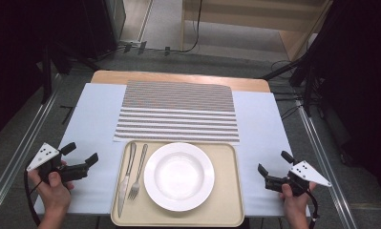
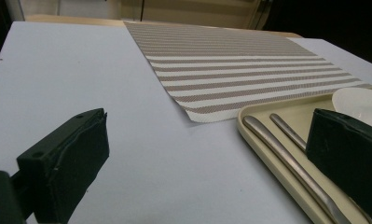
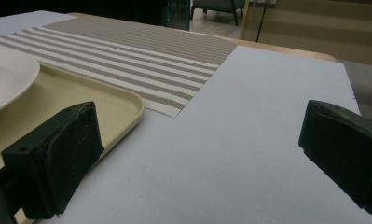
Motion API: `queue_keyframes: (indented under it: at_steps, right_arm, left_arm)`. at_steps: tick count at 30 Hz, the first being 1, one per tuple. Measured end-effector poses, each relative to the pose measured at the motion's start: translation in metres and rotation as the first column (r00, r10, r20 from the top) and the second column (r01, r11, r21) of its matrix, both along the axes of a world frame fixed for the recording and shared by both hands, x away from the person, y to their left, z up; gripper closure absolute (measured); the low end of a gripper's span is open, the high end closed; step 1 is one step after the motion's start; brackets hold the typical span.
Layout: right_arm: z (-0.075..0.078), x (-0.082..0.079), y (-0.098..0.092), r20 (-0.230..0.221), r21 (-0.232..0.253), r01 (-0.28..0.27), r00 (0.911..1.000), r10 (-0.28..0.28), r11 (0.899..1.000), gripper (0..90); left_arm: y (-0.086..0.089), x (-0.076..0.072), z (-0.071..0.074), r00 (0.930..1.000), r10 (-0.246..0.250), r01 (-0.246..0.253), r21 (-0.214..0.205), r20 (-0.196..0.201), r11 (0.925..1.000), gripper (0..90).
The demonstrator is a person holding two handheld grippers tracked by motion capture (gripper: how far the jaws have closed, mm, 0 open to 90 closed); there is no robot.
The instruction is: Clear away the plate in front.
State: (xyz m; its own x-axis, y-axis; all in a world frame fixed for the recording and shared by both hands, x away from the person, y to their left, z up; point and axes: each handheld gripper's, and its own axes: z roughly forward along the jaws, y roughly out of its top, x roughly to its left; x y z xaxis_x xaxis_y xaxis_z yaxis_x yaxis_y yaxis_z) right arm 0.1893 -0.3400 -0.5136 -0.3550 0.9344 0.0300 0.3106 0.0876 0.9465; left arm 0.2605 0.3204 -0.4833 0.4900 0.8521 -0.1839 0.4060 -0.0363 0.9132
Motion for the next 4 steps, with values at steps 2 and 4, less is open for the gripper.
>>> queue_keyframes:
  at_steps: [2, 4]
  right_arm:
    - [0.0, 0.0002, -0.0003, -0.002, 0.004, 0.001, 1.0, -0.001, 1.0, 0.0]
    - [-0.0001, 0.0005, -0.0005, -0.003, 0.005, 0.001, 1.0, 0.0, 1.0, 0.0]
  left_arm:
    - [-0.0003, 0.0, -0.0001, 1.0, -0.003, 0.003, 0.003, 0.0, 1.0, 0.0]
    - [-0.0009, -0.0001, -0.0001, 1.0, -0.005, 0.005, 0.005, 0.001, 1.0, 0.0]
